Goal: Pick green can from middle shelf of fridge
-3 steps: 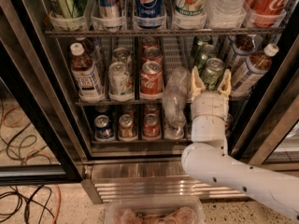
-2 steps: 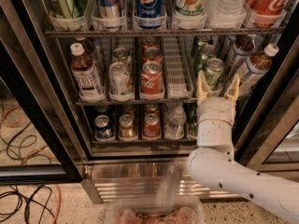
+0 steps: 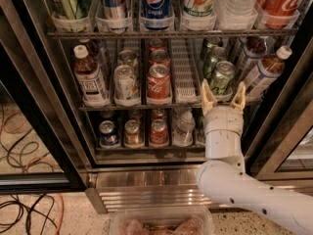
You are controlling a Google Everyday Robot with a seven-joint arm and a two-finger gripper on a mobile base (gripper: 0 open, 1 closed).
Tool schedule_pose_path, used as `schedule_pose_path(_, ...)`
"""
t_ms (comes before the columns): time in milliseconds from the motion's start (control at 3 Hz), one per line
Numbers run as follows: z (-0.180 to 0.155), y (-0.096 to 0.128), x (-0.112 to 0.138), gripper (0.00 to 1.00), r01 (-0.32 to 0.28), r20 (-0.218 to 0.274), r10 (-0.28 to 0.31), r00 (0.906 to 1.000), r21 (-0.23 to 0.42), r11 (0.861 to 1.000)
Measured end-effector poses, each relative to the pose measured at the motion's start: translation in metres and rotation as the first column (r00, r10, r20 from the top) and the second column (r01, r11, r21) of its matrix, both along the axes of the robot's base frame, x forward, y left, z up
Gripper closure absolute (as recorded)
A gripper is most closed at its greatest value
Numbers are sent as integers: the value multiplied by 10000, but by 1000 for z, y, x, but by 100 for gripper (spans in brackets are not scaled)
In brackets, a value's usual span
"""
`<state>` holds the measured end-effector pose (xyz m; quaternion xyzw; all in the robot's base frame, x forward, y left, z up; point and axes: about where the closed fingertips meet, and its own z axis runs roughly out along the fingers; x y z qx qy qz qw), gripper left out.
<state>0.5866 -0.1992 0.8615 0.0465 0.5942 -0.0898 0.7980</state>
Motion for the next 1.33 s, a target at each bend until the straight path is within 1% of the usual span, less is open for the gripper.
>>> schedule_pose_path(333,-2,12,5,32,-385,-51,385,9992,-33,9993)
schedule_pose_path(667,3,19,19,32,-507,16,507,9987,13,9987)
schedule_pose_path(1000,9,19,36,32,-405,99,404,9991,94,9991)
schedule_pose_path(1333,6,12,40,32,-159,48,159,9999,191,9997)
